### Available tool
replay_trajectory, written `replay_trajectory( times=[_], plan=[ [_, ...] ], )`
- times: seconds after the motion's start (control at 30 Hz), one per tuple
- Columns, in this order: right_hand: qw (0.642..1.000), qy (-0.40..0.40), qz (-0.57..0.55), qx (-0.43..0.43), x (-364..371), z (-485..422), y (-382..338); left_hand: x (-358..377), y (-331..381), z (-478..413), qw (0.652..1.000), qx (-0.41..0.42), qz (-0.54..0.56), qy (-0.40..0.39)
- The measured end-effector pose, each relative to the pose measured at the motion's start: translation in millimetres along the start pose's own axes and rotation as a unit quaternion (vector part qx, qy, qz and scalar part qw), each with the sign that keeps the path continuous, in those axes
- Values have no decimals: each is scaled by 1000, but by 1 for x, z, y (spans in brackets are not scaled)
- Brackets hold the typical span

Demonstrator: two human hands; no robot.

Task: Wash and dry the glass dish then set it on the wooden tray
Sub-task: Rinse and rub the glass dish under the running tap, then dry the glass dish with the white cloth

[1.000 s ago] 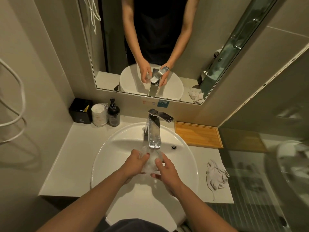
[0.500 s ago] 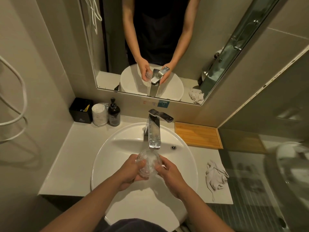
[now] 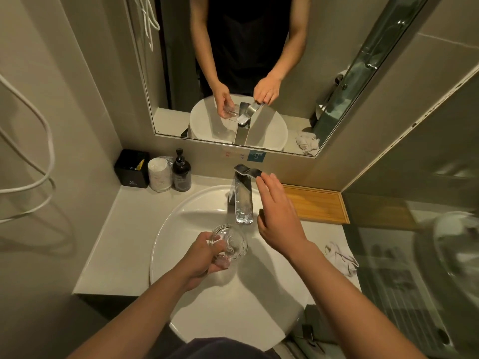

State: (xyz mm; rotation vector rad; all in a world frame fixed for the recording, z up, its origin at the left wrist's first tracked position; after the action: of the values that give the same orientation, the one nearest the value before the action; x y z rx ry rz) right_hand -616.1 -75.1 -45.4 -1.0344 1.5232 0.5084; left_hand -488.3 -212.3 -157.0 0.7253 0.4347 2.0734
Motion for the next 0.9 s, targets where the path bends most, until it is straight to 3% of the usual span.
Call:
replay_trajectory(
  times=[0.2, 0.3, 0.43, 0.5, 0.57, 0.67, 0.8, 0.9],
  plan=[
    [1000, -2, -6, 14, 17, 30, 6, -1, 0, 8, 999, 19, -30, 18],
    [997, 31, -62, 40, 15, 29, 8, -2, -4, 12, 999, 24, -34, 16],
    [975, 129, -129, 127, 23, 56, -6, -2, -12, 18, 996, 39, -78, 24],
    [956, 79, -190, 210, 35, 76, -10, -2, -15, 20, 987, 67, -142, 39],
    [898, -23, -297, 324, 51, 88, -11, 1, -17, 23, 964, 107, -239, 47],
    [754, -97, -441, 477, 59, 100, -15, 16, -21, 31, 908, 184, -375, 37],
    [648, -121, -532, 532, 54, 110, -12, 34, -30, 33, 812, 261, -521, 26],
    [586, -108, -580, 555, 53, 121, -4, 44, -34, 29, 782, 295, -550, 8]
  ],
)
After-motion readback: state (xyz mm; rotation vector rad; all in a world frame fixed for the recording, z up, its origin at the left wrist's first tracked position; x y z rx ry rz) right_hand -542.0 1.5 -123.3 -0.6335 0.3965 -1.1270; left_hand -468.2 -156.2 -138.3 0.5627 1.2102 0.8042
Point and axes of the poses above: each hand's wrist, its own z-axis away from the middle knuckle, its own x-axis out of the palm, y = z × x, the point moved 4 cm from there along -z, towards the middle knuckle, and after that the axes turned 14 degrees about -x, right-handed, at the moved point
